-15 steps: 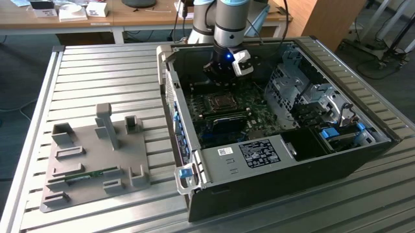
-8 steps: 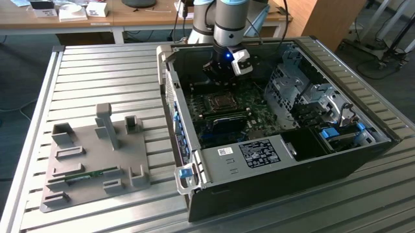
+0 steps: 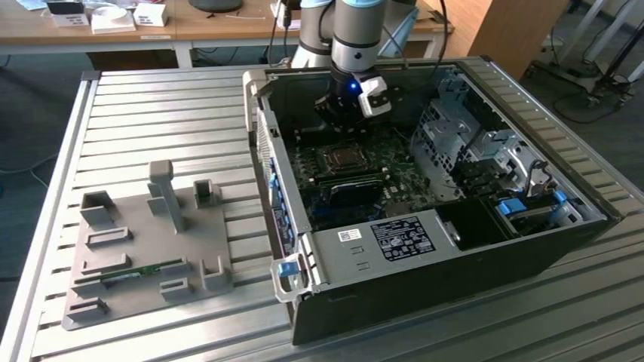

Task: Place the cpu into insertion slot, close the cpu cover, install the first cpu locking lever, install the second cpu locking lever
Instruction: 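Install the first cpu locking lever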

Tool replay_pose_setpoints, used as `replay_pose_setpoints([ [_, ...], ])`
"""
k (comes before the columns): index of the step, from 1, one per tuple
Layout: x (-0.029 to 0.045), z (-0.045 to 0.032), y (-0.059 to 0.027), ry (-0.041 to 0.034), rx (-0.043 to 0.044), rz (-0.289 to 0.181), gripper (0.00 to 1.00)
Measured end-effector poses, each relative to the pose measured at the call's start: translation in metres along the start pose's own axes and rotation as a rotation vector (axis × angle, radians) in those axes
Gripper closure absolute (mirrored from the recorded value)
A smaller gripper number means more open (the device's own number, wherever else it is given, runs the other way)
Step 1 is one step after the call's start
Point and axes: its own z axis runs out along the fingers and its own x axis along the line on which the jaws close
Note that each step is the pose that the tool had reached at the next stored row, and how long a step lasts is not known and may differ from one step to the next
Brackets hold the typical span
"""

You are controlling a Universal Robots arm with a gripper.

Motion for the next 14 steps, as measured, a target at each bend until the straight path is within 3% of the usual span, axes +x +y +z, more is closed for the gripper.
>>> replay_pose_setpoints([
  [13,0.0002,0.0006,0.0008,-0.002,0.0015,0.023,0.89],
  [14,0.0003,0.0009,0.0008,-0.0036,0.0056,0.023,0.89],
])
